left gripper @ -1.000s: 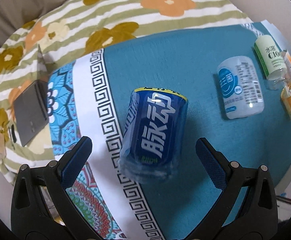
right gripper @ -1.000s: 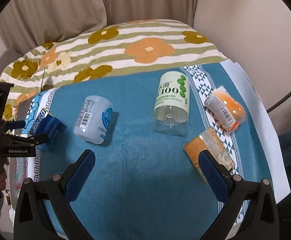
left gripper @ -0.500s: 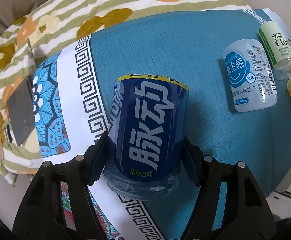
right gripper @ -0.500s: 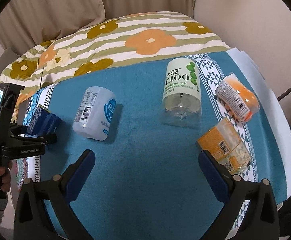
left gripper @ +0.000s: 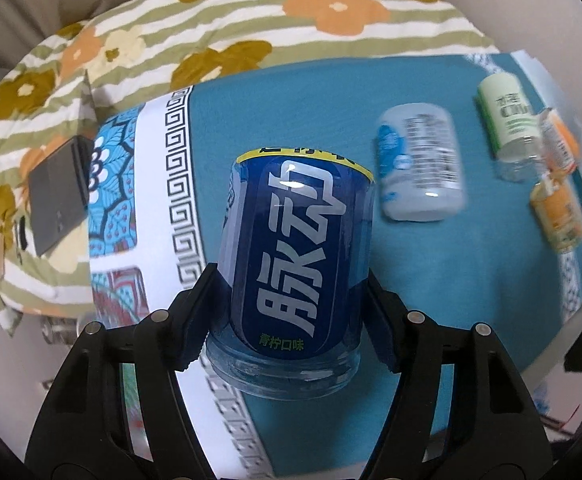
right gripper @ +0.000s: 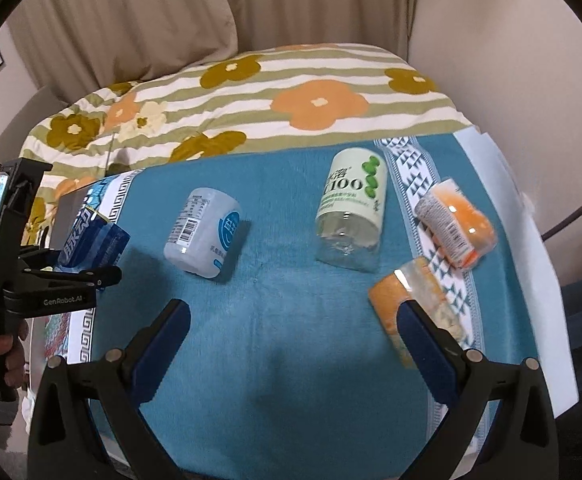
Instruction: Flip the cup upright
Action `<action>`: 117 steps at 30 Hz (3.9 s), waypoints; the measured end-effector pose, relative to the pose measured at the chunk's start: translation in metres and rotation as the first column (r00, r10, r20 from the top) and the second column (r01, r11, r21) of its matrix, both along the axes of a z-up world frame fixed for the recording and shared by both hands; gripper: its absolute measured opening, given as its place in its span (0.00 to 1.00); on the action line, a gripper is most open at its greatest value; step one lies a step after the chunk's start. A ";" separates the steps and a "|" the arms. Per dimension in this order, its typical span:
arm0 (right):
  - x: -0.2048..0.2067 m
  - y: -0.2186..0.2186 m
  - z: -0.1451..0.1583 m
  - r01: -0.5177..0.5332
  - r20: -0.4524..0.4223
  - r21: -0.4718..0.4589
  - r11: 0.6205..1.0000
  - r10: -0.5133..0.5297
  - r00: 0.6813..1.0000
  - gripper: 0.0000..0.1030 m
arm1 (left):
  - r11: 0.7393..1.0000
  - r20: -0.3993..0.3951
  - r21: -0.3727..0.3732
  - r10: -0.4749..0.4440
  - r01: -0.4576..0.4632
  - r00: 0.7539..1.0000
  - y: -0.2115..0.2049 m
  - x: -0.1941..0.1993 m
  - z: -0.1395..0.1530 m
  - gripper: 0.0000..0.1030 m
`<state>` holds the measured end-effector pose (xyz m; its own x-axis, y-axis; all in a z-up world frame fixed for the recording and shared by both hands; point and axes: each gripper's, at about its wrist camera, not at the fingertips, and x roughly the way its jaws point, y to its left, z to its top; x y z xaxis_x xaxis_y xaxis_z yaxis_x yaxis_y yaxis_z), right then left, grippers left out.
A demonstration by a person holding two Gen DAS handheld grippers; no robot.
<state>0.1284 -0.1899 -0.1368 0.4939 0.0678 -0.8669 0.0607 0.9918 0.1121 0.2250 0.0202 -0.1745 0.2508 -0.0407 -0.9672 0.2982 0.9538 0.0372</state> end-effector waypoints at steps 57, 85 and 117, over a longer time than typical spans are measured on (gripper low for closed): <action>-0.100 -0.111 -0.003 -0.099 0.027 0.028 0.995 0.098 0.995 1.00 | 0.974 -0.053 -0.117 0.188 -0.193 0.981 -0.132 -0.112 -0.040 1.00; -0.017 -0.007 0.003 -0.140 -0.193 0.304 0.942 0.205 0.960 1.00 | 0.973 0.157 -0.109 0.218 -0.202 0.963 0.031 -0.147 0.056 1.00; 0.053 0.033 -0.103 0.033 -0.532 0.444 0.895 0.234 0.814 0.55 | 0.971 0.031 -0.095 0.223 -0.220 0.974 0.100 -0.100 -0.024 1.00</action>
<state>0.1818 -0.1573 -0.2400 -0.0988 0.5045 -0.8577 0.1475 0.8598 0.4888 0.1250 0.1200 -0.1984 0.3024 -0.0662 -0.9509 0.0791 0.9959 -0.0441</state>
